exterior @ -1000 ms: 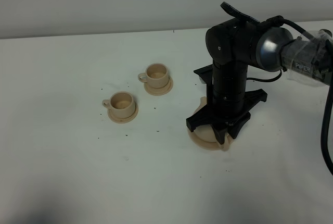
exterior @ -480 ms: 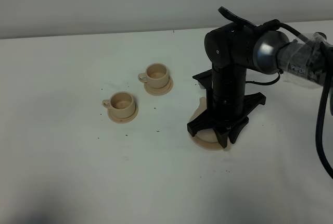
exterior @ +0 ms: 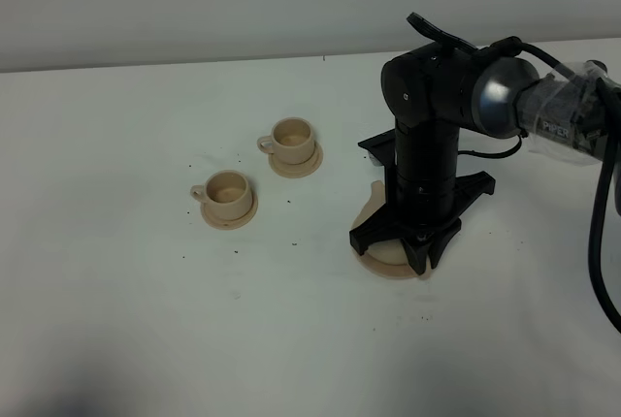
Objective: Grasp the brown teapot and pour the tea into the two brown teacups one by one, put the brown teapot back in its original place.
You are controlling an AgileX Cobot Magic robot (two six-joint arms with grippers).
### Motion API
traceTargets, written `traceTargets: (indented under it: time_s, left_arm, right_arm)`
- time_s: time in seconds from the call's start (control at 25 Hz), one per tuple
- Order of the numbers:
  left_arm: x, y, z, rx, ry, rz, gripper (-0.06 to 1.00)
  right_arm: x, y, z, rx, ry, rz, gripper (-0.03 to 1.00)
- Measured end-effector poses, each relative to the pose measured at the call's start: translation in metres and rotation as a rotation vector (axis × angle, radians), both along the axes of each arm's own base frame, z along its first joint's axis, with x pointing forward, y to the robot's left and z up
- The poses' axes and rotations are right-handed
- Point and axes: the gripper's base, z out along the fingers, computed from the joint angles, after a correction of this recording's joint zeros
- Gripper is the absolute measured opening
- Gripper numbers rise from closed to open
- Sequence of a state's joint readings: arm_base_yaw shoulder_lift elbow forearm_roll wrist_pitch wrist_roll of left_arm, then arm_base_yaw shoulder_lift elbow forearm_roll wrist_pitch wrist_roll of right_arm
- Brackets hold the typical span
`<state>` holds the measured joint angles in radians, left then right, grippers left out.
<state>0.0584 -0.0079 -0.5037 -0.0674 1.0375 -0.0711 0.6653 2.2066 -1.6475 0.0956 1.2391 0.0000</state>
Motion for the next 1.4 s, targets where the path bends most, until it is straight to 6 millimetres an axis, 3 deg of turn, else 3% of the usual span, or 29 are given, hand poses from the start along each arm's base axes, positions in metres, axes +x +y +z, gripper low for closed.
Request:
traceTargets:
  time_s: [0.24,0.52,1.12,1.4]
  left_arm:
    - [0.0,0.0,0.0,0.0,0.0,0.0,0.28]
    - [0.0,0.0,0.0,0.0,0.0,0.0,0.28]
    - [0.0,0.0,0.0,0.0,0.0,0.0,0.28]
    - [0.0,0.0,0.0,0.0,0.0,0.0,0.28]
  right_arm:
    - [0.0,-0.001,0.001,-0.003,-0.007,0.02,0.11]
    - [0.002,-0.004,0.018,-0.001,-0.072,0.041,0.11]
    - [0.001,-0.002,0.018,0.016,-0.062,0.035,0.11]
    - [0.0,0.0,0.008,0.015,-0.024,0.024,0.11]
